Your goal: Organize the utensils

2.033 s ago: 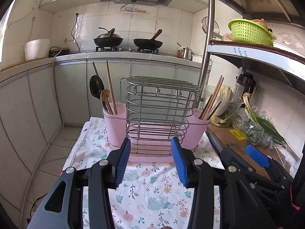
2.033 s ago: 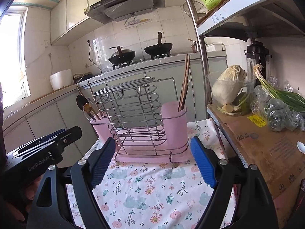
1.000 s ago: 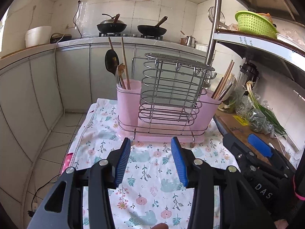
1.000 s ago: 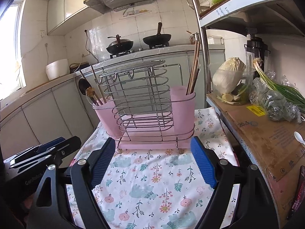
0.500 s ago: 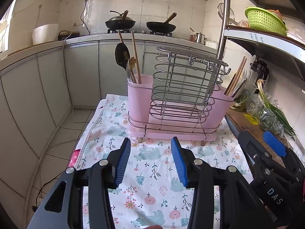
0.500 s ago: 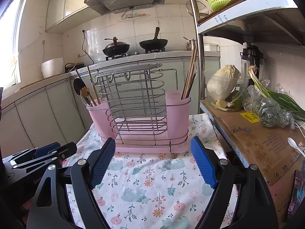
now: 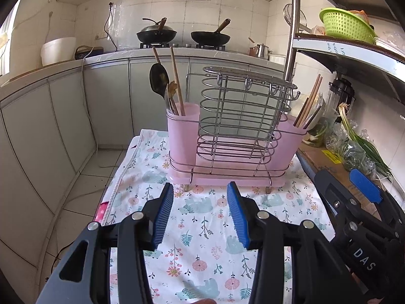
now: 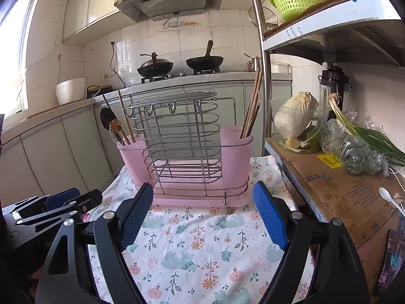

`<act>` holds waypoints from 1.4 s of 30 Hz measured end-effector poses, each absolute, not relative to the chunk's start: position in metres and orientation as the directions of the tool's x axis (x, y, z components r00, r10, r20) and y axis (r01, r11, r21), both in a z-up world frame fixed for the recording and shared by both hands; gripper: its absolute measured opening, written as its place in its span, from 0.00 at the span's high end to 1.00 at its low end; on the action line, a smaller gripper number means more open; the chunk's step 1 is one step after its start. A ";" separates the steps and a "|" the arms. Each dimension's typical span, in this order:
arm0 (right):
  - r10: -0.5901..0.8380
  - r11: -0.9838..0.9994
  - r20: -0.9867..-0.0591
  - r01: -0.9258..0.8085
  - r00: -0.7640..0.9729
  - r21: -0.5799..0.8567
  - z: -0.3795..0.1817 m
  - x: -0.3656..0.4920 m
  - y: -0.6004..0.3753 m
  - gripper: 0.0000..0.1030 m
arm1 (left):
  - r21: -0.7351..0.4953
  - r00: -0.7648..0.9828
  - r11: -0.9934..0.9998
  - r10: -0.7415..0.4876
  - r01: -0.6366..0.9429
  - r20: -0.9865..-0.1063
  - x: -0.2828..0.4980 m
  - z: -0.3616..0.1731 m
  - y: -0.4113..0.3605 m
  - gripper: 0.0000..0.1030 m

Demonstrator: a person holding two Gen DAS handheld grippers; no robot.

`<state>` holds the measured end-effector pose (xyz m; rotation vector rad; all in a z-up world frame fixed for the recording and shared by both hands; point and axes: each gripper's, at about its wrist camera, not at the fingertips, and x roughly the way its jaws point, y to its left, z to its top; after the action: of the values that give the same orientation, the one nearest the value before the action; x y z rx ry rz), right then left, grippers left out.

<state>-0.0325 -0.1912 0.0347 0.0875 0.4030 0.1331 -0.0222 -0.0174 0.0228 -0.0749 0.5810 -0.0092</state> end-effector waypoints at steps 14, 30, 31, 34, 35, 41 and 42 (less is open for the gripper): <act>0.150 0.987 -0.390 -0.118 0.908 0.105 0.033 -0.033 -0.191 0.21 | -0.066 0.832 0.998 -0.032 -0.005 -0.554 -0.021 0.021 -0.021 0.58; 0.154 0.987 -0.396 -0.121 0.905 0.106 0.031 -0.032 -0.191 0.21 | -0.062 0.828 0.998 -0.036 0.001 -0.560 -0.020 0.019 -0.025 0.58; 0.153 0.987 -0.397 -0.121 0.905 0.105 0.031 -0.032 -0.191 0.21 | -0.061 0.828 0.998 -0.036 0.002 -0.560 -0.020 0.019 -0.025 0.58; 0.153 0.987 -0.396 -0.121 0.905 0.105 0.031 -0.032 -0.191 0.21 | -0.061 0.826 0.998 -0.038 0.004 -0.562 -0.019 0.018 -0.025 0.58; 0.154 0.987 -0.397 -0.121 0.905 0.105 0.031 -0.032 -0.190 0.21 | -0.060 0.827 0.998 -0.038 0.005 -0.561 -0.020 0.017 -0.026 0.58; 0.154 0.987 -0.400 -0.122 0.904 0.103 0.029 -0.031 -0.190 0.21 | -0.062 0.822 0.998 -0.036 0.001 -0.568 -0.018 0.015 -0.025 0.58; 0.154 0.987 -0.401 -0.123 0.903 0.103 0.028 -0.030 -0.190 0.21 | -0.065 0.819 0.998 -0.037 0.000 -0.573 -0.017 0.014 -0.024 0.58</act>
<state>-0.0301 -0.1898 0.0281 0.0755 0.4207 0.1432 -0.0170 -0.0245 0.0141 -0.0628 0.6115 -0.0196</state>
